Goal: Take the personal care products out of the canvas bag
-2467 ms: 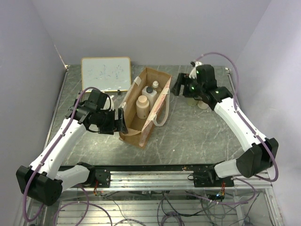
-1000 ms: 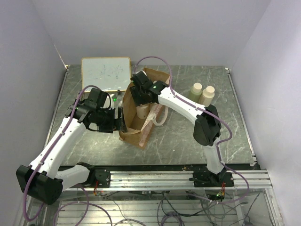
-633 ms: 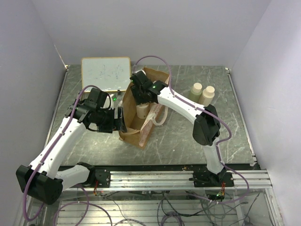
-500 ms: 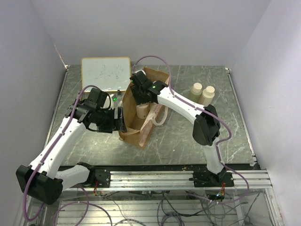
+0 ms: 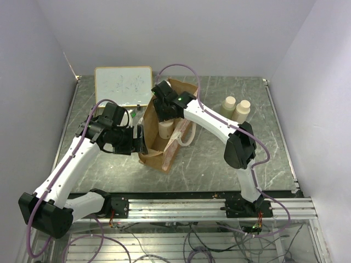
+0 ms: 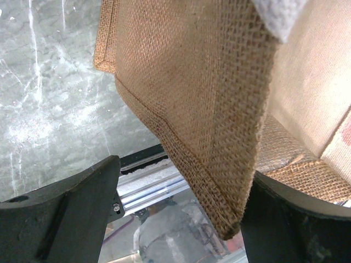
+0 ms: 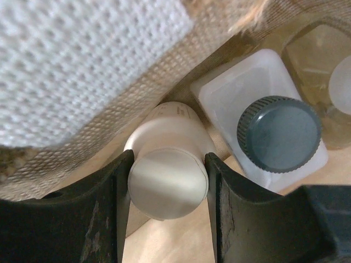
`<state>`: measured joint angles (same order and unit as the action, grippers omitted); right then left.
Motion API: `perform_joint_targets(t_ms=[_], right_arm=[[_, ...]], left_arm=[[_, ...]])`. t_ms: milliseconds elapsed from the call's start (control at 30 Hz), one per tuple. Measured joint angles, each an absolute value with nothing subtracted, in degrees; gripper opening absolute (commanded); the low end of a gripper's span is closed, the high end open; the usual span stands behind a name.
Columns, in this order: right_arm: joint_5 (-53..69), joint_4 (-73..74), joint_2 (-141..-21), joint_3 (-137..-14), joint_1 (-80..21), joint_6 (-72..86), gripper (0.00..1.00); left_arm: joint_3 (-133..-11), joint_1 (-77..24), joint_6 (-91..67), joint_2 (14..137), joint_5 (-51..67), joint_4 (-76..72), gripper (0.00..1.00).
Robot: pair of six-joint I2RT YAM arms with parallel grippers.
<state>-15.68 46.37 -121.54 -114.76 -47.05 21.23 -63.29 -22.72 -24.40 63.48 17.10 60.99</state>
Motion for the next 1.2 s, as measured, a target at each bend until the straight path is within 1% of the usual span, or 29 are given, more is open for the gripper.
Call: perform_joint_targets(t_ms=[233, 467, 633, 733, 867, 1033, 1200], right_arm=[[-12.36, 46.59, -117.38, -112.31, -46.92, 25.80, 0.00], [-6.83, 45.39, -108.88, -108.07, -45.87, 31.59, 0.00], [-1.32, 42.65, -102.21, -102.50, -42.35, 36.38, 0.00], [4.10, 39.86, -97.47, -97.17, -37.87, 40.01, 0.00], [11.86, 36.77, -91.74, -91.48, -28.82, 44.99, 0.00], [20.67, 33.54, -87.13, -90.30, -16.71, 49.65, 0.00], [29.32, 30.70, -82.37, -90.30, -0.30, 52.14, 0.00]], left_arm=[[-63.29, -22.72, -24.40, 62.67, 17.10, 61.08, 0.90], [-63.29, -22.72, -24.43, 62.52, 17.15, 61.06, 0.90], [-63.29, -22.72, -24.43, 62.52, 17.17, 60.99, 0.90], [-63.29, -22.72, -24.43, 62.52, 17.21, 60.90, 0.90], [-63.29, -22.72, -24.43, 62.61, 17.58, 60.69, 0.90], [-63.26, -22.72, -24.43, 62.94, 18.28, 60.51, 0.90], [-63.26, -22.72, -24.43, 62.96, 18.46, 60.34, 0.90]])
